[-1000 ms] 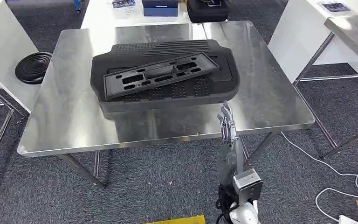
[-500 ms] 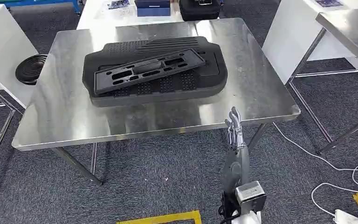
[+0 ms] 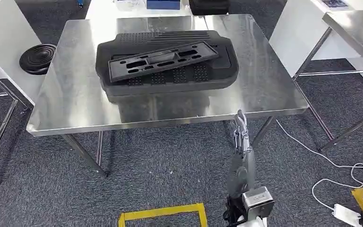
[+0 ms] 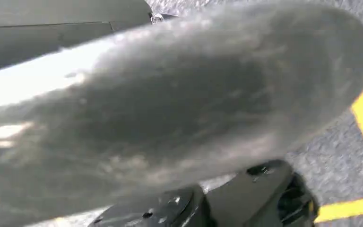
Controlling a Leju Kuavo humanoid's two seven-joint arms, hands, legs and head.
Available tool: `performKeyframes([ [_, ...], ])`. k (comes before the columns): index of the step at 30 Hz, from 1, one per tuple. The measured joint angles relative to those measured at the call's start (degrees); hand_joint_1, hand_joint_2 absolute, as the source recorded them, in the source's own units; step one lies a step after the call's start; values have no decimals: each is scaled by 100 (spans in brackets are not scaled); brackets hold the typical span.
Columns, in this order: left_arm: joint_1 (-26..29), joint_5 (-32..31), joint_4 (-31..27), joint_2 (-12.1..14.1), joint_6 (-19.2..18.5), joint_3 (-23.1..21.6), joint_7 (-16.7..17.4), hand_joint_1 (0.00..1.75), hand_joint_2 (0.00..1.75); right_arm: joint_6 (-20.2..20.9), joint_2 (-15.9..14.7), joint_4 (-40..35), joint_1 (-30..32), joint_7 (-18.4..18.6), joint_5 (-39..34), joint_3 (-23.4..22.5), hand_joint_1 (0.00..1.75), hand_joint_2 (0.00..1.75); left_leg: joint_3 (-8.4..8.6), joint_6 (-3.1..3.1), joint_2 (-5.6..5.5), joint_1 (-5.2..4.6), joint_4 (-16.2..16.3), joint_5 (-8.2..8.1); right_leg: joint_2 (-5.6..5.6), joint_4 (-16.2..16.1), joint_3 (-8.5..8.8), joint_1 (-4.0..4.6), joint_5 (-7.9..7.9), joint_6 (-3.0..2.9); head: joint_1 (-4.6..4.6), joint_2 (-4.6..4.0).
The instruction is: Take the parts from the cabinet and place them on the table.
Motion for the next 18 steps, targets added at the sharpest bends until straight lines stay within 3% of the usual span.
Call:
performKeyframes([
  [1, -1, -2, 0, -2, 0, 0, 0, 0, 0, -13, 0, -26, -2, -4, -4, -7, 0, 0, -26, -21, -5, 0, 0, 39, -4, -538, 383, 15, 65, -16, -4, 0],
  [2, 1, -2, 0, -7, 0, 0, 0, 0, 0, -15, 0, -57, -8, -7, -4, -15, 0, 0, -48, -55, -5, -12, 5, 75, -7, -937, 641, 50, -20, -82, 0, 0],
  [3, 3, -2, 2, -7, 0, 0, 0, 0, 0, -20, 2, -74, 20, -15, -4, -22, 0, 0, -29, -104, 1, -11, -33, 128, -2, -866, 631, 78, 106, -76, -31, 0],
  [4, 0, -11, 2, -7, -2, 0, 2, 0, 0, -35, 0, -90, 26, -26, -4, -28, 0, 0, -26, -138, -2, -3, -31, 164, -2, -906, 553, 89, 102, -96, 0, 0],
  [6, -4, -42, 2, -13, -11, 0, 28, 0, 0, -50, 2, -103, 29, -41, 4, -63, 0, 0, -15, -231, -5, 4, -115, 253, 4, -932, 515, 91, 167, -188, -2, 0],
  [7, 0, -44, 2, -9, -11, 0, 41, 0, 0, -50, 13, -122, 29, -48, 11, -68, 0, 0, -56, -256, -9, 29, -65, 202, -4, -995, 513, -37, 254, -246, -17, 0],
  [9, 1, -44, 2, -11, -11, 2, 50, 0, 0, -50, 37, -124, 32, -48, 13, -74, 0, 0, -205, -265, -28, 30, 410, -408, -11, -997, 459, -13, 353, -333, -28, 0],
  [10, 1, -50, 0, -9, -11, 2, 57, 0, 0, -52, 42, -124, 49, -48, 13, -85, 0, 0, -334, -289, -32, 33, 893, -737, -15, -990, 406, -8, 403, -337, -24, 0],
  [11, 1, -50, 2, -15, -13, 2, 57, 0, 0, -52, 39, -124, 56, -48, 13, -87, 0, 0, -433, -312, -33, 34, 1309, -930, -16, -982, 353, 1, 435, -330, -26, 0],
  [12, 1, -52, 2, -24, -15, 2, 59, 0, 0, -52, 42, -124, 58, -48, 13, -87, 0, 0, -460, -329, -32, 37, 1573, -991, -19, -968, 296, 1, 470, -318, -24, 0],
  [13, 1, -52, 2, -24, -15, 2, 61, 0, 0, -52, 42, -124, 60, -48, 13, -90, 0, 0, -365, -338, -31, 44, 1567, -936, -19, -948, 243, -2, 496, -306, -24, 0],
  [14, -1, -52, 0, -22, -13, 2, 61, 0, 0, -55, 42, -124, 63, -48, 13, -92, 0, 0, -111, -352, -30, 61, 1281, -777, -18, -921, 191, -17, 517, -274, -31, 0],
  [16, -6, -50, -6, -9, -11, 2, 61, 0, 0, -55, 44, -124, 64, -48, 13, -96, 0, 0, 626, -397, -29, 113, 228, -477, -10, -829, 113, -56, 540, -230, -28, 0],
  [17, -21, -50, -2, -37, -13, 2, 61, 0, 0, -55, 44, -127, 63, -48, 13, -103, 0, 0, 752, -425, -74, 93, 2, -667, -9, -797, 49, -18, 551, -207, -44, 0],
  [18, -13, -52, -2, -39, -13, 2, 61, 0, 0, -57, 48, -131, 63, -46, 13, -105, 0, 0, 686, -324, -120, 65, 68, -517, -13, -774, 27, 3, 580, -166, -52, 0],
])
